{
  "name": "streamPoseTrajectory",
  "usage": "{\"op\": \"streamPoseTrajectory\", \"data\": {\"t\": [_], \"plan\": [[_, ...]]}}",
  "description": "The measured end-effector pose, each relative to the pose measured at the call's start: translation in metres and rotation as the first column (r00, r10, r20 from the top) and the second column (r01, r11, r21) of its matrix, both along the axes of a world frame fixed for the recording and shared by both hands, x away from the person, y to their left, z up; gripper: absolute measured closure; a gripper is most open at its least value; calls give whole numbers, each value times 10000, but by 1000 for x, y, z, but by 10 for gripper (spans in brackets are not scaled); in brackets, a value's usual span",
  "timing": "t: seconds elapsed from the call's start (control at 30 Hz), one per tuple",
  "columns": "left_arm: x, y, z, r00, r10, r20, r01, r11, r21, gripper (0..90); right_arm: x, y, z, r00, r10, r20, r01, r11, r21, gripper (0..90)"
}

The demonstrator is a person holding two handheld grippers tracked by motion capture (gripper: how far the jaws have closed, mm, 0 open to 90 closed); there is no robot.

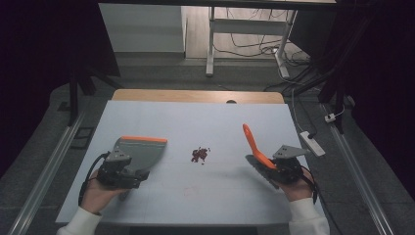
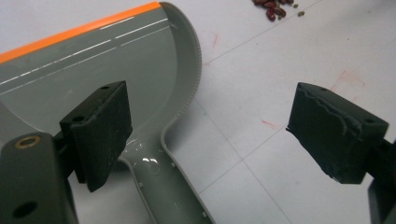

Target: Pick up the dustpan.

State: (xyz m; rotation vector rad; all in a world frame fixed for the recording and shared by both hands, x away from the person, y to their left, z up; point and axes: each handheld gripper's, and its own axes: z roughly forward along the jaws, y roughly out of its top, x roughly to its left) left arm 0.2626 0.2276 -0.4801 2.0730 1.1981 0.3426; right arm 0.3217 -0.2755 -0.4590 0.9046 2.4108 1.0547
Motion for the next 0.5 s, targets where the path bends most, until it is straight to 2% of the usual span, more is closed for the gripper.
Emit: {"op": "streamPoseTrajectory", "data": {"t": [0.13, 0.4, 0.5], "plan": [[-1, -2, 6, 9995, 316, -66, -316, 9995, -34, 116, 1, 0, -1, 10000, 13, -76, -13, 10000, 45, 703], [-1, -8, 12, 9980, 453, -452, -453, 9990, 11, 120, 2, 1, -2, 9998, 165, -114, -163, 9998, 152, 703], [-1, -5, 13, 9907, 1120, -779, -1122, 9937, 7, 129, 3, 1, -1, 9998, 179, -77, -177, 9997, 156, 703]]}}
